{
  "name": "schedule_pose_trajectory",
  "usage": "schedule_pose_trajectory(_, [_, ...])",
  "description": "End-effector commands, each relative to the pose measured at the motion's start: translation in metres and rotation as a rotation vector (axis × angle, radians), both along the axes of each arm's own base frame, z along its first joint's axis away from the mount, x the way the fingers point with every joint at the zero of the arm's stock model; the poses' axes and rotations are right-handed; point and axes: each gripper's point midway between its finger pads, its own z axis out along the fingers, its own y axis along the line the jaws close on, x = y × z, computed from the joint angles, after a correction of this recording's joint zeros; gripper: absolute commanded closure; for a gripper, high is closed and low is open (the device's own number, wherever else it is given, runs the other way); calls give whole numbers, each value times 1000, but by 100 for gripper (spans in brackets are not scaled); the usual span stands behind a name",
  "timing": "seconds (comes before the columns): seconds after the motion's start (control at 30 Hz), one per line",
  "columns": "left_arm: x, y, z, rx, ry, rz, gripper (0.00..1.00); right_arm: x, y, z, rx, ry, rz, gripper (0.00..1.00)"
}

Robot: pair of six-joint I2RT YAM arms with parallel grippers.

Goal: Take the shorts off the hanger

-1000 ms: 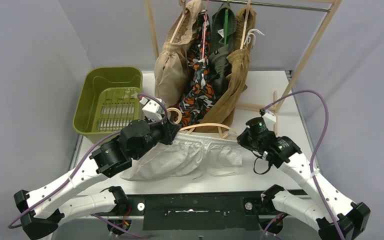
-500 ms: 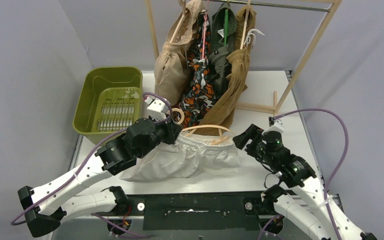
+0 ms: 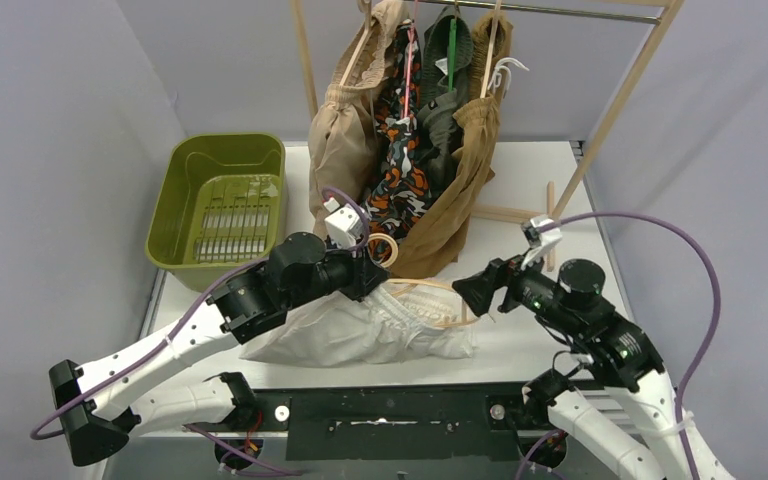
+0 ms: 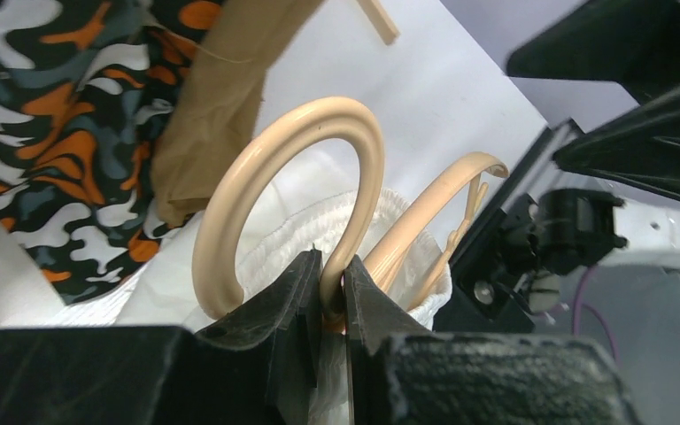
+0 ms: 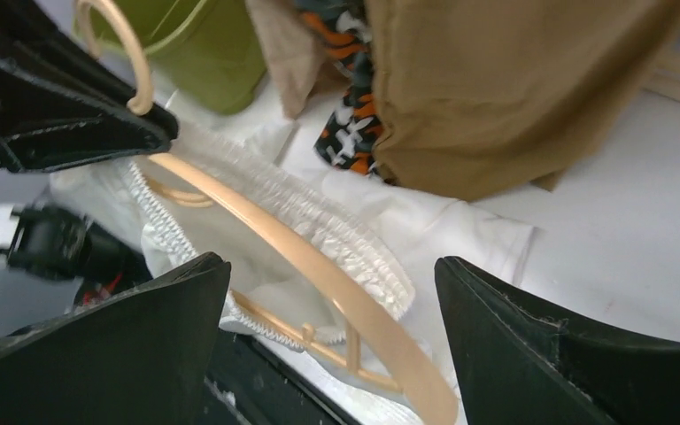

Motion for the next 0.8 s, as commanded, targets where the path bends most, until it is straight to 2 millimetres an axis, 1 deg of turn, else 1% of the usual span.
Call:
schedule_pose_trajectory(0.0, [-19,-18,66,-183,-94,-151,100,-22,37,6,-68,7,342,12])
schedule_pose_trajectory(0.07, [-23,-15,71,-208,-100,-157,100,-37,49,0,-27,93,442,15])
schedule_pose_trajectory(0.13, [-25,-13,75,-226,-110,-160,100,-50,56,-3,16,134,508,18])
schedule_pose_trajectory(0.23, [-28,-12,77,-239,-116,-171,100,-63,59,-6,88,162,534,24])
schedule_pose_trajectory(0.27, [-29,-12,78,-242,-117,-177,100,-66,59,-11,99,175,537,26])
schedule_pose_trajectory(0.33, [-32,-13,79,-241,-120,-195,100,-73,59,-12,116,188,556,30])
schedule_pose_trajectory(0.37, [-32,-14,78,-237,-117,-201,100,-74,58,-11,118,186,555,35])
schedule_pose_trajectory(0.43, [-33,-15,77,-231,-112,-205,100,-74,55,-8,125,179,528,52])
schedule_pose_trajectory(0.53, [-32,-16,73,-224,-92,-200,100,-75,49,-3,144,173,471,74])
schedule_pose_trajectory(0.6, [-30,-17,68,-216,-72,-187,100,-78,46,-1,169,180,445,83])
schedule_pose_trajectory(0.63, [-29,-17,64,-209,-61,-182,93,-80,44,-1,182,191,426,85])
schedule_pose_trajectory(0.67, [-29,-17,61,-204,-49,-178,80,-80,41,-3,192,202,403,93])
schedule_pose_trajectory(0.7, [-28,-17,56,-194,-34,-169,69,-80,38,-6,197,215,373,98])
schedule_pose_trajectory(0.77, [-25,-17,45,-166,-1,-145,53,-81,32,-14,205,250,313,100])
